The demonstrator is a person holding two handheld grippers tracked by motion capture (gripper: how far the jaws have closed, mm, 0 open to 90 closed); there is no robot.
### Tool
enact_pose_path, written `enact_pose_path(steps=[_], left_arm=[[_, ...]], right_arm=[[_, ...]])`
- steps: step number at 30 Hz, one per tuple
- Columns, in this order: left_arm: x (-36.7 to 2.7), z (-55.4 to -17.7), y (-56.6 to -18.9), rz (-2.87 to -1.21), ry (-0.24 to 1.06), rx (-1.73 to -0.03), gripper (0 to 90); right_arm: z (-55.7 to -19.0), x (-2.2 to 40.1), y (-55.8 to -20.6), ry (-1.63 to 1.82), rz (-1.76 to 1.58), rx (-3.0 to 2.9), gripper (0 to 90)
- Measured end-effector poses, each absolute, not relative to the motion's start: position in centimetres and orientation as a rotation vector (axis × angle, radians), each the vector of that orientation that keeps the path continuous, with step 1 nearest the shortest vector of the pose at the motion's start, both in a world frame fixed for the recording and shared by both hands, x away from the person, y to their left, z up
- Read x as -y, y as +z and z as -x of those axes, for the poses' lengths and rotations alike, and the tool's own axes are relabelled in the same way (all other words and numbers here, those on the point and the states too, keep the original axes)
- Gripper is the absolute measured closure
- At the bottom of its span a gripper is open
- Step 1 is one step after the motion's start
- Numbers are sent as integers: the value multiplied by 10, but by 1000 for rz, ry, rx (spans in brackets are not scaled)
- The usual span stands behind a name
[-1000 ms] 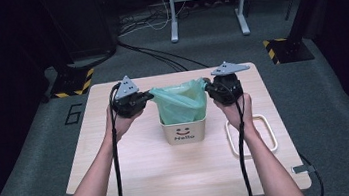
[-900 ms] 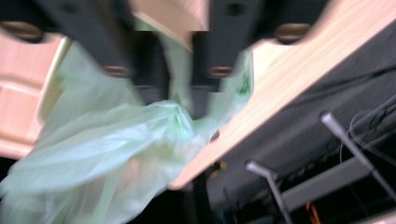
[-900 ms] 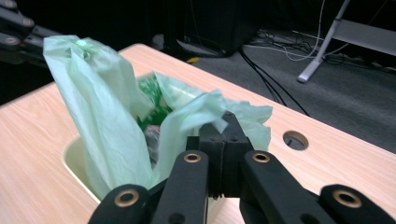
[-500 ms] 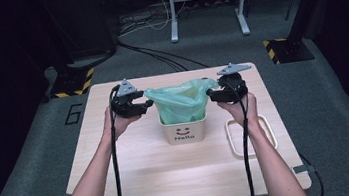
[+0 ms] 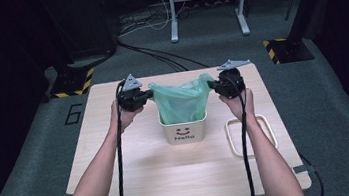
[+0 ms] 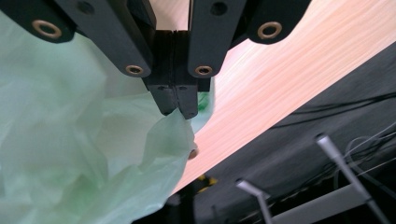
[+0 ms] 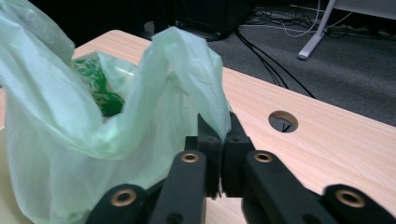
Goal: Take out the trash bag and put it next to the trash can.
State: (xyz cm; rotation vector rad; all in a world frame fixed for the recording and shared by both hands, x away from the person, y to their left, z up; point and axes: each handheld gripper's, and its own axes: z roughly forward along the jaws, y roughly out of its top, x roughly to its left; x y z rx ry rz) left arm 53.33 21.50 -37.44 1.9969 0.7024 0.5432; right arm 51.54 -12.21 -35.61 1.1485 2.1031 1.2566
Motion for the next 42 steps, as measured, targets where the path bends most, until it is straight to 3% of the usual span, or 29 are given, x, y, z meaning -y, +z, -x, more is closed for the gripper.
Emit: enact_pose_path(steps=[11,13,14,16,23,42], left_arm=[[-203,-516,-339,-1866,384,-638,878],[-200,-515,-343,-1870,359,-658,740],[-200,-514,-345,-1873,350,-653,727],[-198,-512,-348,-1881,329,-671,615],[-193,-501,-346,-1873,279,-651,470],[-152,-495,-351,-1881,402,-545,392]], right_arm=[[-497,100,-306,1293,-1039,-2118,900],[-494,95,-304,1289,-1019,-2135,900],[-492,93,-304,1287,-1013,-2140,900],[-490,90,-303,1286,-1015,-2150,900],[-484,87,-299,1318,-1001,-2171,899],[-477,51,-280,1289,-860,-2320,899]])
